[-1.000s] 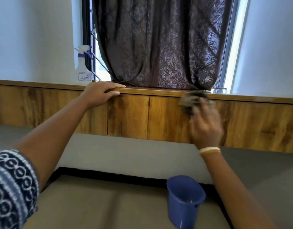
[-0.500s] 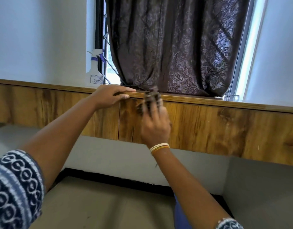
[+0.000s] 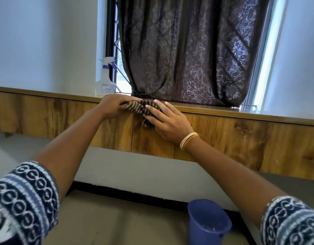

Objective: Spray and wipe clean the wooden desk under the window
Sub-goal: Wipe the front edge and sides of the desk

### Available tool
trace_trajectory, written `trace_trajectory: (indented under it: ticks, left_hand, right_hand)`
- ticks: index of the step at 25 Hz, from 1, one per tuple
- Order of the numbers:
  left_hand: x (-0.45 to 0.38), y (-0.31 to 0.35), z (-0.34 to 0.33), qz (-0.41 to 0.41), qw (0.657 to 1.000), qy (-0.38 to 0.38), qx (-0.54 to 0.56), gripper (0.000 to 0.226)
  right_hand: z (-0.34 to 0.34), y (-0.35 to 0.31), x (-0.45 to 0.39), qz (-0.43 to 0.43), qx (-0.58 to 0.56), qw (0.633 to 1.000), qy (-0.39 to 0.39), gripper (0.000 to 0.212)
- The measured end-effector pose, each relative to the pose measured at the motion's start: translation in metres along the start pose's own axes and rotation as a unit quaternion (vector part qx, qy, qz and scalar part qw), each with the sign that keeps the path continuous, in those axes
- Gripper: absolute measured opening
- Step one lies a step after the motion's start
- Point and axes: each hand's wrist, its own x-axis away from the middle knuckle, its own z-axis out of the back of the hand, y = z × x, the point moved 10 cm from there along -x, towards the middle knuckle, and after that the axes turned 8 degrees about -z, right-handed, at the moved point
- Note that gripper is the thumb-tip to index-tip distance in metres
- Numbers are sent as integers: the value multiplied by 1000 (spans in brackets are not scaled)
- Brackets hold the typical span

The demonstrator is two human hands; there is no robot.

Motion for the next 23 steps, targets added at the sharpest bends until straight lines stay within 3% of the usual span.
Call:
trace_trajectory:
  ticks: [2, 3, 7, 9, 13, 15, 18, 23]
  left_hand:
    - [0, -2, 2, 9, 1000, -3, -2, 41]
    - [0, -3, 1, 15, 1000, -3, -5, 39]
    - [5, -1, 4, 29, 999, 27, -23, 36]
    - [7, 3, 5, 27, 999, 31, -27, 36]
    - [9, 4, 7, 29, 998, 31, -40, 43]
    - [9, 3, 7, 32, 998, 37, -46, 44]
    - [13, 3, 6, 27, 996, 64, -54, 34]
    - [20, 11, 4, 77, 990, 53, -109, 34]
  right_hand:
    - [-7, -23, 8, -62, -29, 998, 9, 39]
    - [-16, -41, 16, -51, -40, 998, -11, 38]
    - [-39, -99, 60, 152, -53, 980, -116, 42]
    - [-33, -90, 50, 190, -46, 975, -109, 42]
    - [-6, -18, -12, 10, 0, 1000, -6, 34]
    - [-3, -12, -11, -41, 7, 999, 17, 35]
    - [0, -6, 15, -85, 14, 996, 31, 32]
    - [46, 79, 106, -287, 67, 953, 70, 34]
